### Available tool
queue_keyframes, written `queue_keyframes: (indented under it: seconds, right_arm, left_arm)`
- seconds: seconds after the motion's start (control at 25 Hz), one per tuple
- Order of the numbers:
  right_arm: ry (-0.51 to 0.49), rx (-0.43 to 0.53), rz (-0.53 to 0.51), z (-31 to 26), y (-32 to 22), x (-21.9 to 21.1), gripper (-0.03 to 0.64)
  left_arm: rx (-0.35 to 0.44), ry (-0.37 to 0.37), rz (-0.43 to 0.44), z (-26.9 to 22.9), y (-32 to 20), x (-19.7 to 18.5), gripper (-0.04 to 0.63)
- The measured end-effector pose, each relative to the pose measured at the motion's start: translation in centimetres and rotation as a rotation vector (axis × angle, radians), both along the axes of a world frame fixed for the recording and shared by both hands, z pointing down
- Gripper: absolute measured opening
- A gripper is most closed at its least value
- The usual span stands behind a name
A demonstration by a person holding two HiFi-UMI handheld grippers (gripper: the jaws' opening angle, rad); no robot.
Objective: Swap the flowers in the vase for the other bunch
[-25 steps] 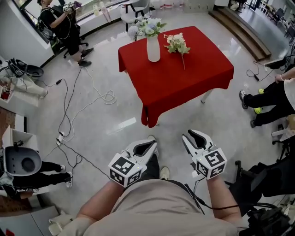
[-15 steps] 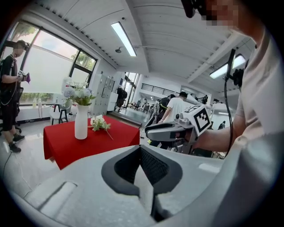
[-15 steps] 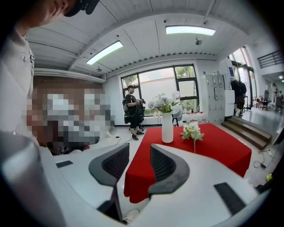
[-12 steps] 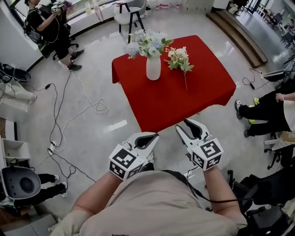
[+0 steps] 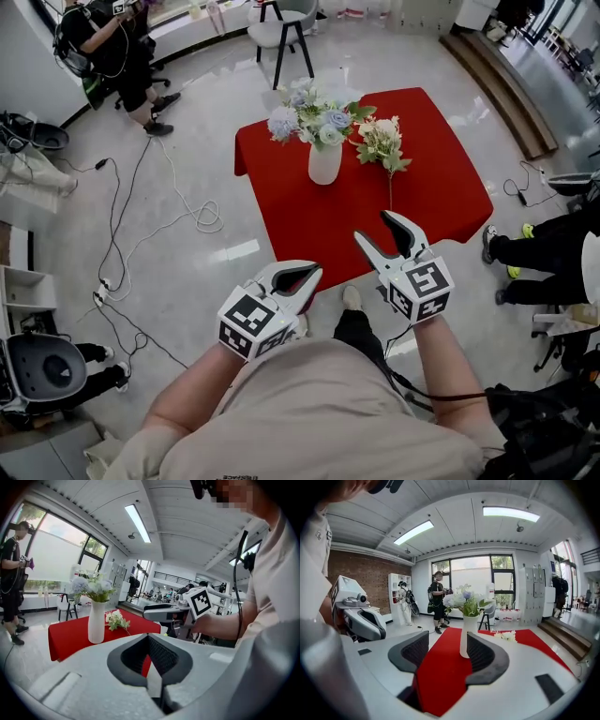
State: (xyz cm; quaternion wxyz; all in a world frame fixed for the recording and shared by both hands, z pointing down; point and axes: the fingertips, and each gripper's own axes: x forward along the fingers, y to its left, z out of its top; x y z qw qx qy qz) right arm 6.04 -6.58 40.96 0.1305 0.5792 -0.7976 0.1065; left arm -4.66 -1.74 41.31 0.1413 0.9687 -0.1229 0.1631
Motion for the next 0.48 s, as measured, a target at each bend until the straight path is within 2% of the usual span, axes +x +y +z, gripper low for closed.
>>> queue_keyframes:
  seconds: [0.28,0.48]
  right_arm:
    - [0.083,0.062,-0.134,-1.6,-7.9,2.6,0.365]
    - [0.092,0.112,-0.249,-2.4,-12.8,4.3,0.434]
  left_arm:
    - [0.013,0.018,-0.182,-1.4,-4.2,1.8,0.006]
    - [0.011,0.009,-0.315,-1.9,-5.6,4.0,0.008]
